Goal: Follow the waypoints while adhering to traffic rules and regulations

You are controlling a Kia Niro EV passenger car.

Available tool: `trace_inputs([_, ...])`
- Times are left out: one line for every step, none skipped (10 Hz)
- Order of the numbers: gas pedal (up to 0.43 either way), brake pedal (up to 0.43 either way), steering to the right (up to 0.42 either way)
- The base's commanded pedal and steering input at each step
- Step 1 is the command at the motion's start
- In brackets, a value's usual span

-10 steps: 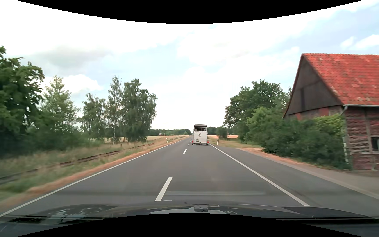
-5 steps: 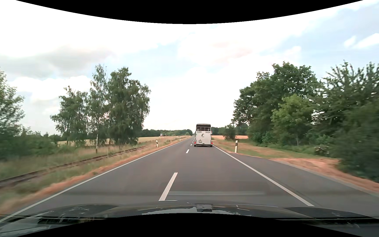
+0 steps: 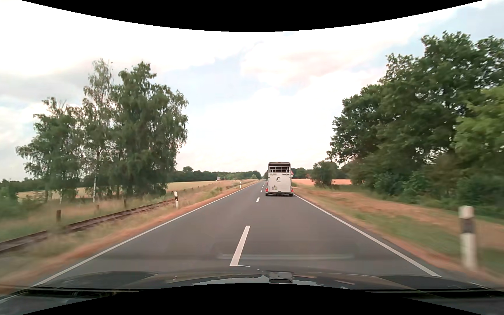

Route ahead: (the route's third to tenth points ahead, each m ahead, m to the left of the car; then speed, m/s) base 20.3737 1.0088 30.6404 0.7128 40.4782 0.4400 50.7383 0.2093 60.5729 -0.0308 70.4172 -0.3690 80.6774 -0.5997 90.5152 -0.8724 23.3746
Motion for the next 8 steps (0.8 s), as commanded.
trace_inputs([0.35, 0.0, -0.012])
trace_inputs([0.35, 0.0, -0.01])
trace_inputs([0.339, 0.0, -0.009])
trace_inputs([0.339, 0.0, -0.006])
trace_inputs([0.331, 0.0, -0.005])
trace_inputs([0.331, 0.0, -0.004])
trace_inputs([0.331, 0.0, -0.004])
trace_inputs([0.319, 0.0, -0.003])
